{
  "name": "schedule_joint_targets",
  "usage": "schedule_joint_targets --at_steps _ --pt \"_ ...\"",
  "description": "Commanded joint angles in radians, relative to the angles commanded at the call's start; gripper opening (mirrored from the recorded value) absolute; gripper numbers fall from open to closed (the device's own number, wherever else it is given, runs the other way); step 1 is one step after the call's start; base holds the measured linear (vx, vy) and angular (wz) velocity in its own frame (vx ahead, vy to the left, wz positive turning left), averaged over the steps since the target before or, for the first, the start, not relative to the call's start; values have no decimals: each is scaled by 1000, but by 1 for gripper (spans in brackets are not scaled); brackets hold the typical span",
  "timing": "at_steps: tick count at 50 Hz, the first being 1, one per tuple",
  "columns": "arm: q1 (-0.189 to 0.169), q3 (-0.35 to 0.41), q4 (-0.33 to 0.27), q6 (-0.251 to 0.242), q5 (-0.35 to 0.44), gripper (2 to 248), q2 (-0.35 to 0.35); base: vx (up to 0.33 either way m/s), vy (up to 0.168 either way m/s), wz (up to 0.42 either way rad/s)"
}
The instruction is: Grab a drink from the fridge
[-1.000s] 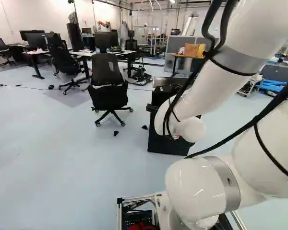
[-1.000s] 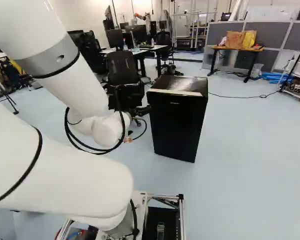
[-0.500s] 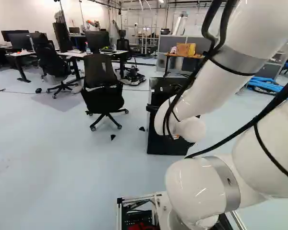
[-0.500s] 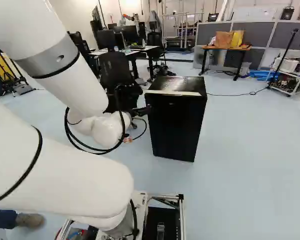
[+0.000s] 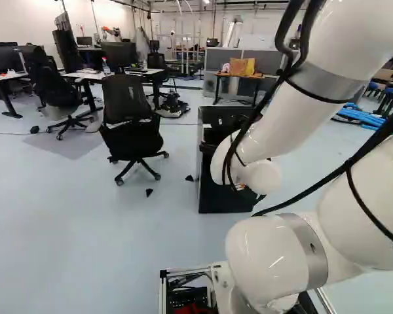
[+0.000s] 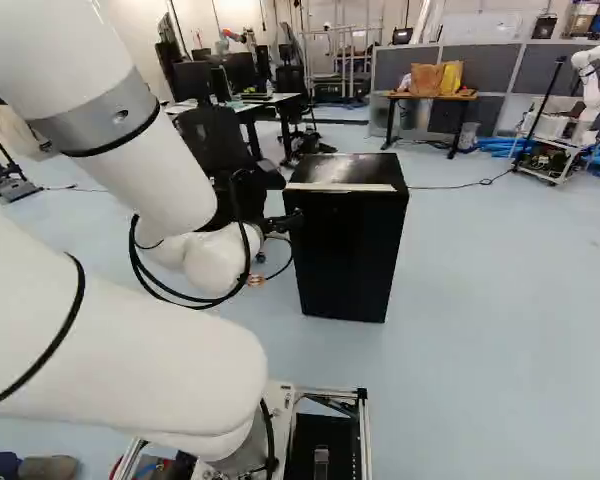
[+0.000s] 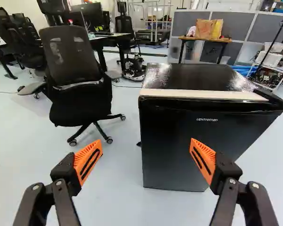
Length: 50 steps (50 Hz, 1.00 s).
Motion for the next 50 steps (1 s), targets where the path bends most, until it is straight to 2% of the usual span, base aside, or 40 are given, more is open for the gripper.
schedule_joint_targets --at_steps 22,50 --pt "0 0 0 0 0 247 0 54 53 -149" --pt "0 0 0 0 0 247 0 23 58 -15"
